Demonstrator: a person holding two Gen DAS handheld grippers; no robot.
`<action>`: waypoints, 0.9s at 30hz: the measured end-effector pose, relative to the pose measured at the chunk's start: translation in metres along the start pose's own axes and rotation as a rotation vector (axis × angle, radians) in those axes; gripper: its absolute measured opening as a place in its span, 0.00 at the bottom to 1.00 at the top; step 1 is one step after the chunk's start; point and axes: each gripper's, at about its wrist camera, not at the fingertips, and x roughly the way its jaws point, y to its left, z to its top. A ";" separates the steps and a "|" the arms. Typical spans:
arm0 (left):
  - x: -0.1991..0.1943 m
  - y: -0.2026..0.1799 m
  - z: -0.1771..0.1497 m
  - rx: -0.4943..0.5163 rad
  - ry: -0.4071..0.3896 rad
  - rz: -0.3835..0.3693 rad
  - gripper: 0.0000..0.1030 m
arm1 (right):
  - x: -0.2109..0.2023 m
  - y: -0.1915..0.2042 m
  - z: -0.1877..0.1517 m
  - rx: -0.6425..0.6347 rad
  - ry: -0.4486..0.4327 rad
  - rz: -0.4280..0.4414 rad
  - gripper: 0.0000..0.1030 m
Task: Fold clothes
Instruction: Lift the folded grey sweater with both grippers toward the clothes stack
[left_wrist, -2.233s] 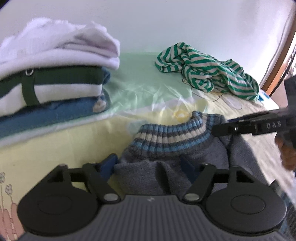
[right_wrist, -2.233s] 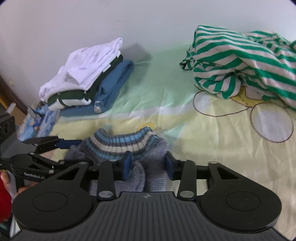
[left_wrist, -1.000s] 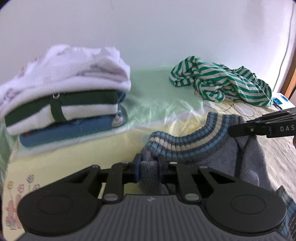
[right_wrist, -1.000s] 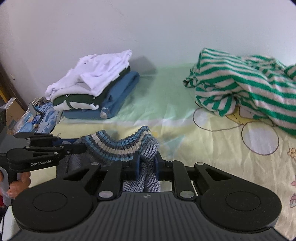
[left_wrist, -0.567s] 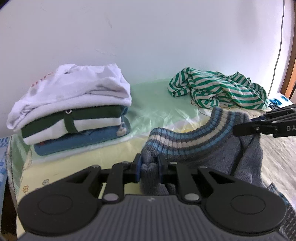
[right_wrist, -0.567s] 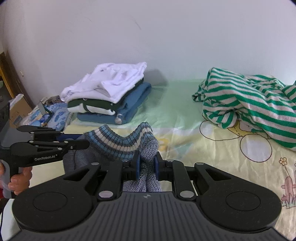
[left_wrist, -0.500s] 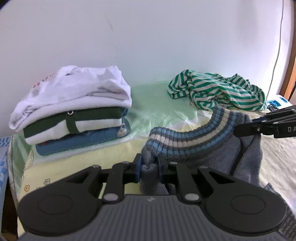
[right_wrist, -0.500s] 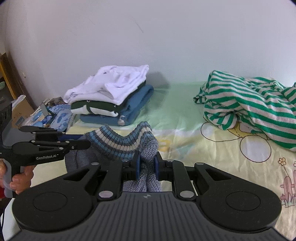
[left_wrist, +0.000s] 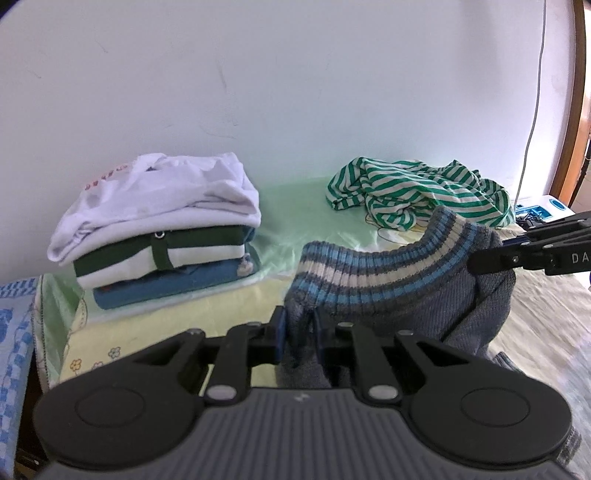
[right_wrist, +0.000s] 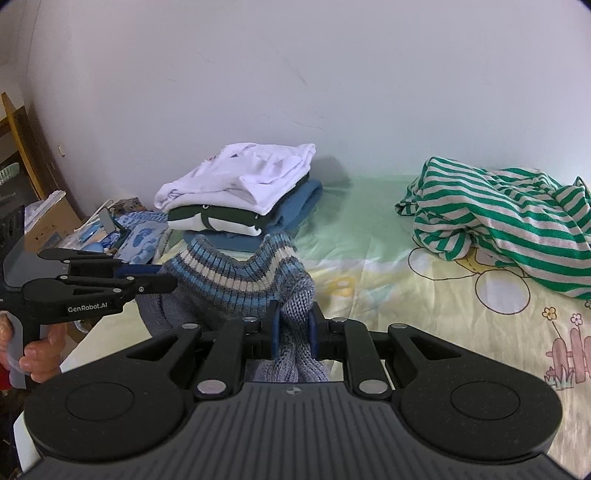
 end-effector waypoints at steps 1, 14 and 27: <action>-0.003 -0.001 0.000 -0.001 -0.002 0.001 0.11 | -0.001 0.001 0.000 -0.001 -0.002 0.001 0.14; -0.014 -0.019 -0.011 -0.011 0.033 0.060 0.00 | -0.016 0.016 -0.012 -0.078 0.032 0.003 0.13; 0.020 -0.021 -0.035 0.044 0.129 0.070 0.19 | -0.010 0.015 -0.025 -0.121 0.057 0.004 0.13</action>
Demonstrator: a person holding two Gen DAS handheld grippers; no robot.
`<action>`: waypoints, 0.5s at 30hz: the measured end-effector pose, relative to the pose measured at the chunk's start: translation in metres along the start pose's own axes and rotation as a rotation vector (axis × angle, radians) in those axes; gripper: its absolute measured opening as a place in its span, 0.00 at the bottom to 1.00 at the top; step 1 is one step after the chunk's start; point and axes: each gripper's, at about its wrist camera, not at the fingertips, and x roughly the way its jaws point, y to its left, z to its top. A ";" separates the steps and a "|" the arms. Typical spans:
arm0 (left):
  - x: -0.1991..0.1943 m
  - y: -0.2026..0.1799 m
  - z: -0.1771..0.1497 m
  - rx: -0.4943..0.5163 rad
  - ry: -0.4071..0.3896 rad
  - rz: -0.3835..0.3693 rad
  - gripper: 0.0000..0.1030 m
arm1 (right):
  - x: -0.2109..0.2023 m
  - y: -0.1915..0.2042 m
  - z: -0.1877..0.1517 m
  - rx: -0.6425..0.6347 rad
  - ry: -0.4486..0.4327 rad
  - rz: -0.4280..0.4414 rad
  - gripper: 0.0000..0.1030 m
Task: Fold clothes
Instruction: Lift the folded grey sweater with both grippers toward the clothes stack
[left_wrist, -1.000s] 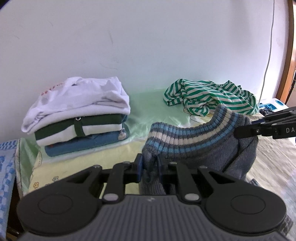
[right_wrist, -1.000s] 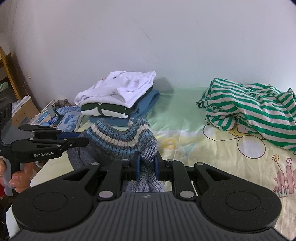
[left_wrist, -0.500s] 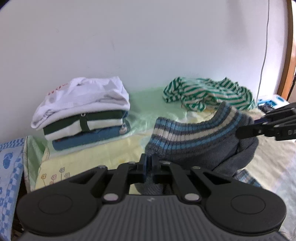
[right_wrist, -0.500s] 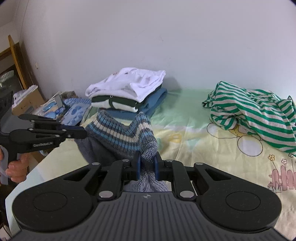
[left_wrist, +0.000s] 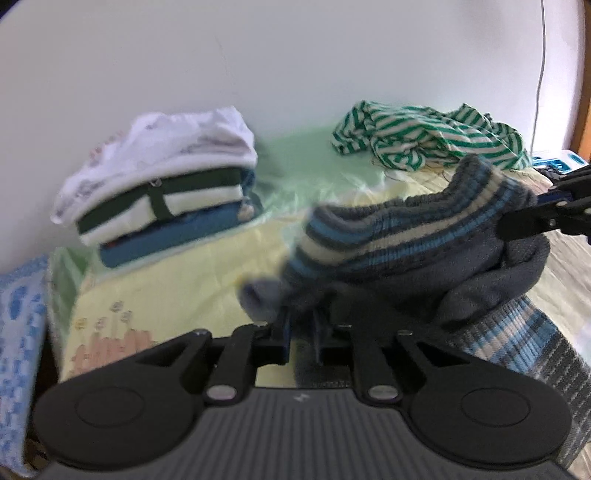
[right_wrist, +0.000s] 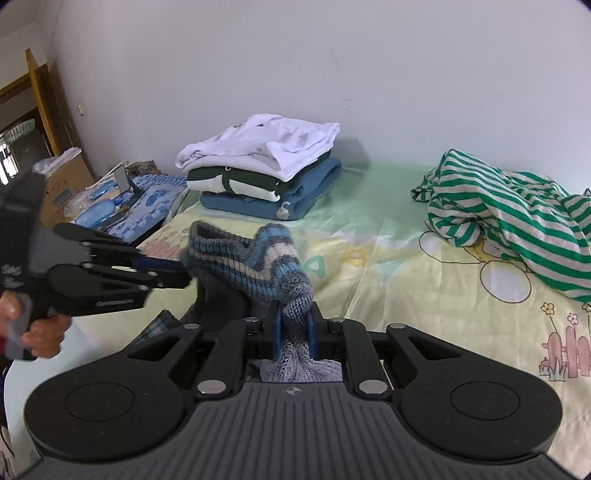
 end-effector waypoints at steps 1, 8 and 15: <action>0.005 0.003 0.000 0.003 0.005 -0.012 0.20 | 0.000 0.002 0.000 -0.004 0.000 -0.001 0.13; 0.029 0.030 0.012 0.031 0.000 -0.128 0.52 | 0.001 0.014 -0.006 -0.031 0.005 0.003 0.13; 0.058 0.055 0.019 0.063 0.026 -0.256 0.69 | -0.007 0.012 -0.013 -0.030 0.004 0.011 0.13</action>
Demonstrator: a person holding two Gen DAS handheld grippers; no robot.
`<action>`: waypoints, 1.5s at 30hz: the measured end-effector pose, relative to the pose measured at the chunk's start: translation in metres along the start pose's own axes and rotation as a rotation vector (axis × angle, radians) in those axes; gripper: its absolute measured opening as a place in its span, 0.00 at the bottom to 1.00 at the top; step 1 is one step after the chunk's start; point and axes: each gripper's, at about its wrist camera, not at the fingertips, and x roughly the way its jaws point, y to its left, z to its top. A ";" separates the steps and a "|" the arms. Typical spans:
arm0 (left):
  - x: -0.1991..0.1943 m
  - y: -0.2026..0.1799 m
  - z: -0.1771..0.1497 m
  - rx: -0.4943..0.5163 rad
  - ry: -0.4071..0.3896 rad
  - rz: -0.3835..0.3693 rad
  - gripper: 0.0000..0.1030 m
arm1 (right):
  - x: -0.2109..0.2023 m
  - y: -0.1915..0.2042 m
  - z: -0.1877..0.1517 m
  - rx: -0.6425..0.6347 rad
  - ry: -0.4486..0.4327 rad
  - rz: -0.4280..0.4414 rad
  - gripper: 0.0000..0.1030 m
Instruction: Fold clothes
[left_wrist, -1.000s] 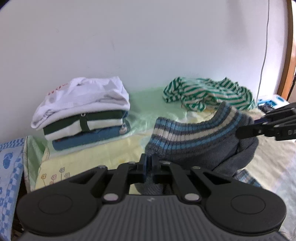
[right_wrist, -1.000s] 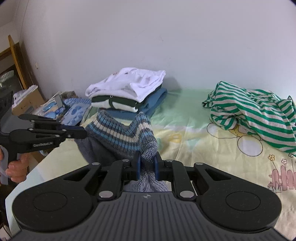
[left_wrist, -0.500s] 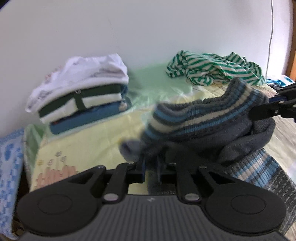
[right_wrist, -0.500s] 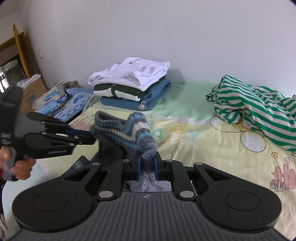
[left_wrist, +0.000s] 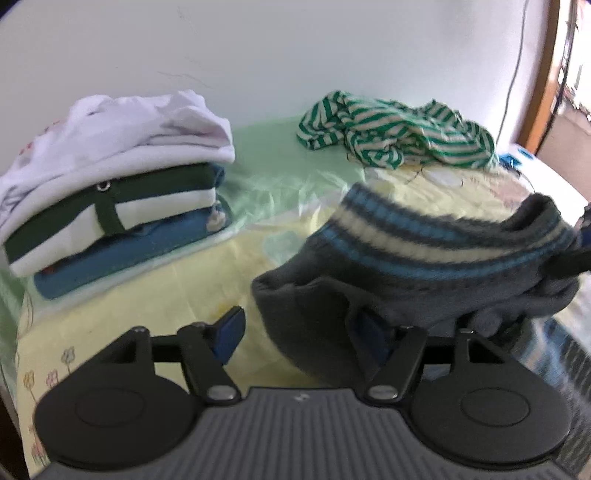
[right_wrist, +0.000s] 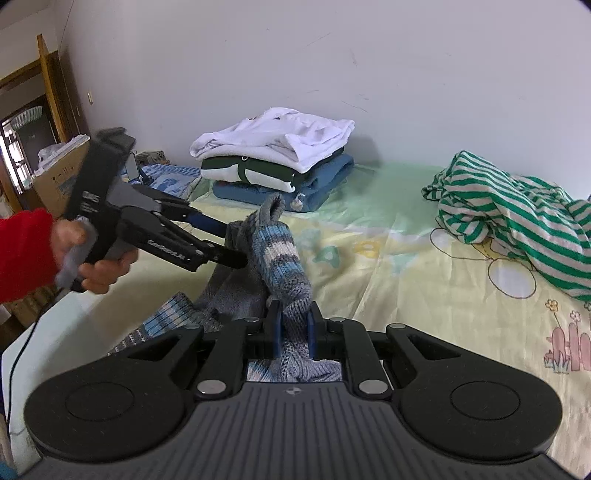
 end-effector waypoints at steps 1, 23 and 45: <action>0.003 0.002 0.000 0.008 0.006 -0.016 0.70 | -0.001 -0.001 -0.001 0.002 0.000 0.004 0.13; -0.018 0.001 0.003 -0.021 -0.128 -0.140 0.24 | -0.007 -0.004 -0.002 0.024 -0.012 0.004 0.12; -0.109 -0.075 -0.045 -0.001 -0.237 0.166 0.17 | -0.027 0.007 0.006 -0.038 -0.045 0.000 0.12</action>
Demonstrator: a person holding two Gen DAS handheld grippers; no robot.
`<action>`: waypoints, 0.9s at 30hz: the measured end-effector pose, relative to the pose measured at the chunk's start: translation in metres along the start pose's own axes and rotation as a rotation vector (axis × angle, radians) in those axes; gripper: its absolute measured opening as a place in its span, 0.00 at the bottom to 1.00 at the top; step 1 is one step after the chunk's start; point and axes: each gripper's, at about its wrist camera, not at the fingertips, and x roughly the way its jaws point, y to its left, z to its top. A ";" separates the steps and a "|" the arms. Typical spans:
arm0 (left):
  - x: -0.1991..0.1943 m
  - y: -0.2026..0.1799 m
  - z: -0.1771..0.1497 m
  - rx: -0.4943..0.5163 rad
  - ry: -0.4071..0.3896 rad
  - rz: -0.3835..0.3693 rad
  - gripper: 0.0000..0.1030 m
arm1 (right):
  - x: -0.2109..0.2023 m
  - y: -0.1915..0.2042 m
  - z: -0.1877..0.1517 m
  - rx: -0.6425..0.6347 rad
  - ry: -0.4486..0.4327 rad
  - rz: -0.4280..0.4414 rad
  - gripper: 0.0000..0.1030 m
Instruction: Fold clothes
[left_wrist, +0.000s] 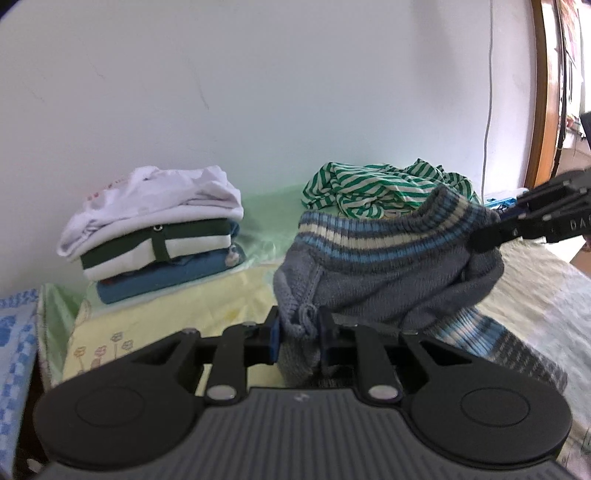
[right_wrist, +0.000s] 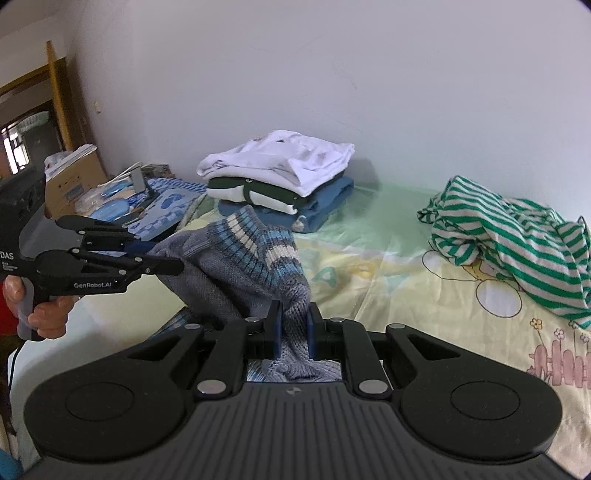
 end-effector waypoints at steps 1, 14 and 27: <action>-0.005 -0.003 -0.002 0.003 0.000 0.004 0.17 | -0.002 0.002 -0.001 -0.009 0.003 0.004 0.12; -0.049 -0.023 -0.031 0.028 0.026 0.009 0.10 | -0.023 0.031 -0.022 -0.125 0.066 0.018 0.11; -0.044 -0.069 -0.055 0.496 0.016 0.016 0.43 | -0.012 0.039 -0.044 -0.224 0.137 -0.044 0.10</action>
